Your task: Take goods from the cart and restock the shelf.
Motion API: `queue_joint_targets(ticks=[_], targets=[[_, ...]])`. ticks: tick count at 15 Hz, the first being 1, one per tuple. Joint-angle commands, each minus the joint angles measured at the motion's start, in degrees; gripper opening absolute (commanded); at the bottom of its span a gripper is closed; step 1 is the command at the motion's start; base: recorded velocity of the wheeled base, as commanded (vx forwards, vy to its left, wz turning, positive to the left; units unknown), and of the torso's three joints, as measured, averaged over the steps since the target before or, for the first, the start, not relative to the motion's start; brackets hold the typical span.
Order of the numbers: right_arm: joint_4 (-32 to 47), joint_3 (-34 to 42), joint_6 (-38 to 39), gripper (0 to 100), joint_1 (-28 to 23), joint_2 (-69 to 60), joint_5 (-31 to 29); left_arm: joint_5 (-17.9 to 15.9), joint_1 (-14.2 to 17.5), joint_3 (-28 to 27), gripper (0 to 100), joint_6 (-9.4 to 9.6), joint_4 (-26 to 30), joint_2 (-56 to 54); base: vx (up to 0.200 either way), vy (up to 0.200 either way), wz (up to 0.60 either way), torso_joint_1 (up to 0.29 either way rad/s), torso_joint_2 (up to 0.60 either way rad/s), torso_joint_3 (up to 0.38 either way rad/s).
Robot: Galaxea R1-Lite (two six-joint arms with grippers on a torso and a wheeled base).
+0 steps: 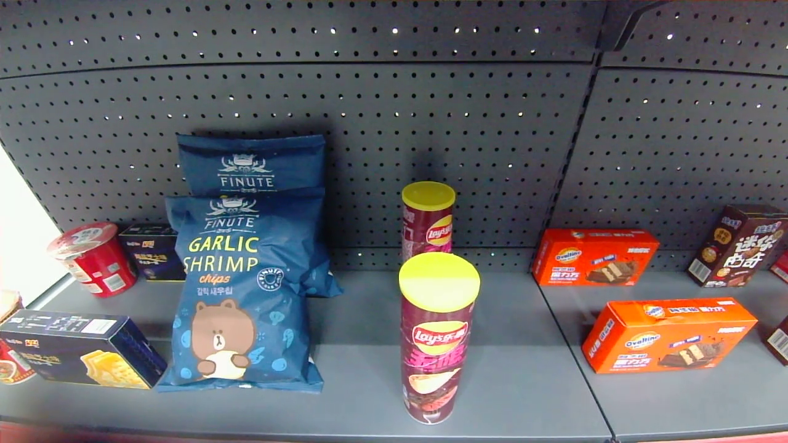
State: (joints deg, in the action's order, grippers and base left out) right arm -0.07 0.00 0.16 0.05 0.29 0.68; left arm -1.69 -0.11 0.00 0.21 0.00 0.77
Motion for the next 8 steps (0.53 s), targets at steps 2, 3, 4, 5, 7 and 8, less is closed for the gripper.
queue_joint_targets(ticks=[2, 3, 4, 5, 7, 8], targets=[[-0.1, 0.0, 0.1, 100, 0.0, 0.0, -0.1, 0.0, 0.0, 0.0, 100, 0.06, 0.0, 0.0, 0.0, 0.0, 0.0, 0.0, 0.0, 0.0], [-0.1, 0.0, 0.1, 100, 0.0, 0.0, -0.1, 0.0, 0.0, 0.0, 100, 0.06, 0.0, 0.0, 0.0, 0.0, 0.0, 0.0, 0.0, 0.0], [-0.1, 0.0, 0.1, 100, 0.0, 0.0, -0.1, 0.0, 0.0, 0.0, 100, 0.06, 0.0, -0.1, 0.0, 0.0, 0.0, 0.0, 0.0, 0.0], [-0.1, 0.0, 0.1, 100, 0.0, 0.0, -0.1, 0.0, 0.0, 0.0, 100, -0.03, 0.0, 0.0, 0.0, 0.0, 0.0, 0.0, 0.0, 0.0], [-0.1, 0.0, 0.1, 100, 0.0, 0.0, 0.0, -0.1, 0.0, 0.0, 100, -0.03, 0.0, 0.0, 0.0, 0.0, 0.0, 0.0, 0.0, 0.0], [-0.1, 0.0, 0.1, 100, 0.0, 0.0, 0.0, -0.1, -0.1, 0.0, 100, -0.03, 0.0, 0.0, 0.0, 0.0, 0.0, 0.0, 0.0, 0.0]])
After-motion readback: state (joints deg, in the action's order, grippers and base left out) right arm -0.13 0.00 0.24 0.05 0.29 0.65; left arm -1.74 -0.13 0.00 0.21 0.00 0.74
